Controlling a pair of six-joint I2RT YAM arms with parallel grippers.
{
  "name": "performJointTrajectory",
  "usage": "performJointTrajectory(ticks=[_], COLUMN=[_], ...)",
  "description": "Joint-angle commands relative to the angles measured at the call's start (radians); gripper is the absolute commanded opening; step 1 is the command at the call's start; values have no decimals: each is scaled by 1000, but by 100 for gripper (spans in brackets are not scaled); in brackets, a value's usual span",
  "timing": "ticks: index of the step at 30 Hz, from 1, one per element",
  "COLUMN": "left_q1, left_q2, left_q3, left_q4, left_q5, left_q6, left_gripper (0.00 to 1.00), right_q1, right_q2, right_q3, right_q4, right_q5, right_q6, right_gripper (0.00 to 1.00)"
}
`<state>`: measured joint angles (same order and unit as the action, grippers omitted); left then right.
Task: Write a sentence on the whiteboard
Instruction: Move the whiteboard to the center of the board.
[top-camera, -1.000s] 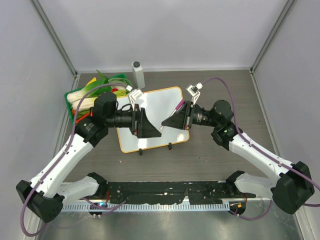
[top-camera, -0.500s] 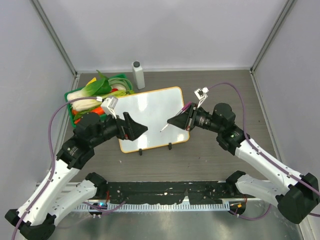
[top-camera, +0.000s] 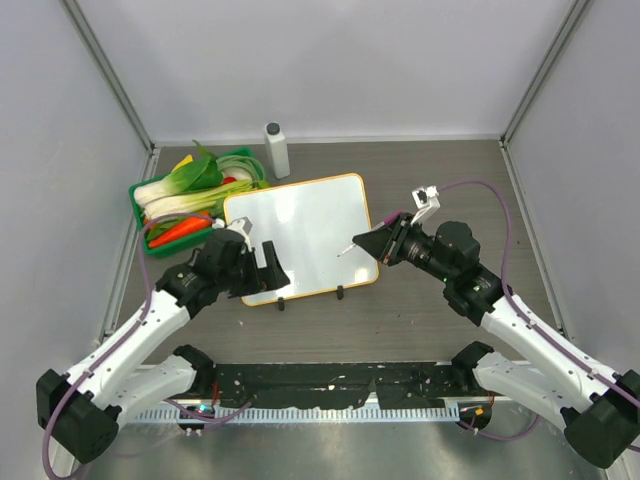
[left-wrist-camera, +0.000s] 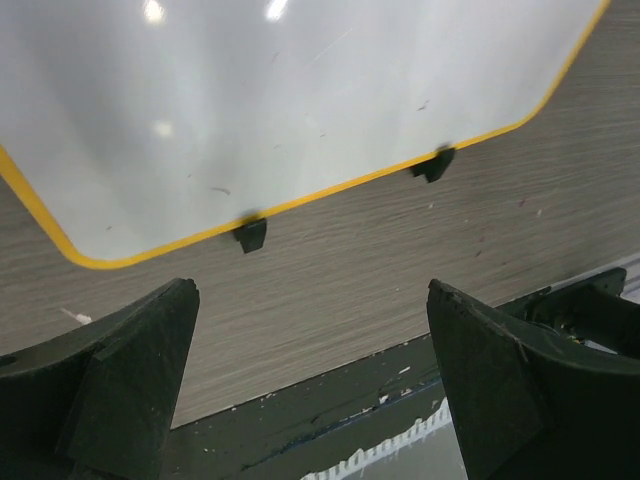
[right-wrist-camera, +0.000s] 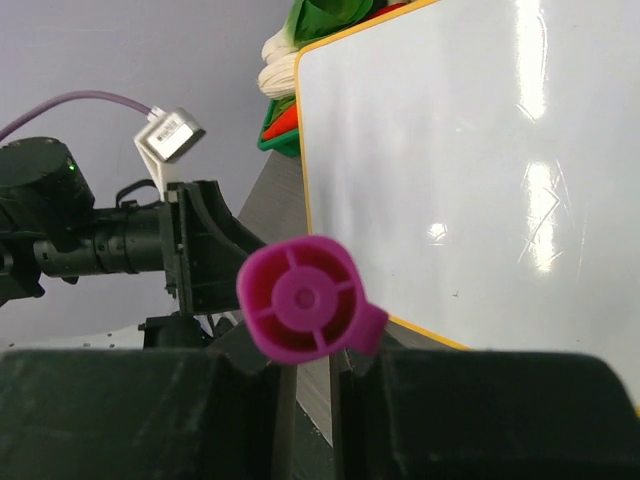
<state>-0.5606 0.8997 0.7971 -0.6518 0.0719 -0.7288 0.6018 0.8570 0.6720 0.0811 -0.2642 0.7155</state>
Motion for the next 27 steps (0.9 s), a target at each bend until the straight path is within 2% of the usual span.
performJointTrajectory(ticks=[1, 6, 13, 14, 19, 27], left_q1=[-15, -51, -168, -174, -182, -196], left_q2=[19, 102, 243, 260, 311, 363], left_q3=[-82, -119, -124, -121, -139, -159], left_q4=[20, 32, 72, 70, 112, 176], left_q5=[-3, -12, -113, -125, -173, -241], left_q6=[-84, -106, -132, -132, -127, -118], left_gripper=[100, 99, 88, 87, 70, 61], right_q1=[-2, 0, -4, -4, -4, -10], right_q2=[-7, -4, 27, 31, 37, 43], right_q3=[-8, -20, -18, -18, -26, -29], right_q4=[25, 62, 68, 69, 74, 74], right_q5=[53, 39, 33, 31, 26, 25], right_q6=[-7, -4, -4, -4, -1, -8], right_gripper=[2, 1, 1, 1, 1, 1])
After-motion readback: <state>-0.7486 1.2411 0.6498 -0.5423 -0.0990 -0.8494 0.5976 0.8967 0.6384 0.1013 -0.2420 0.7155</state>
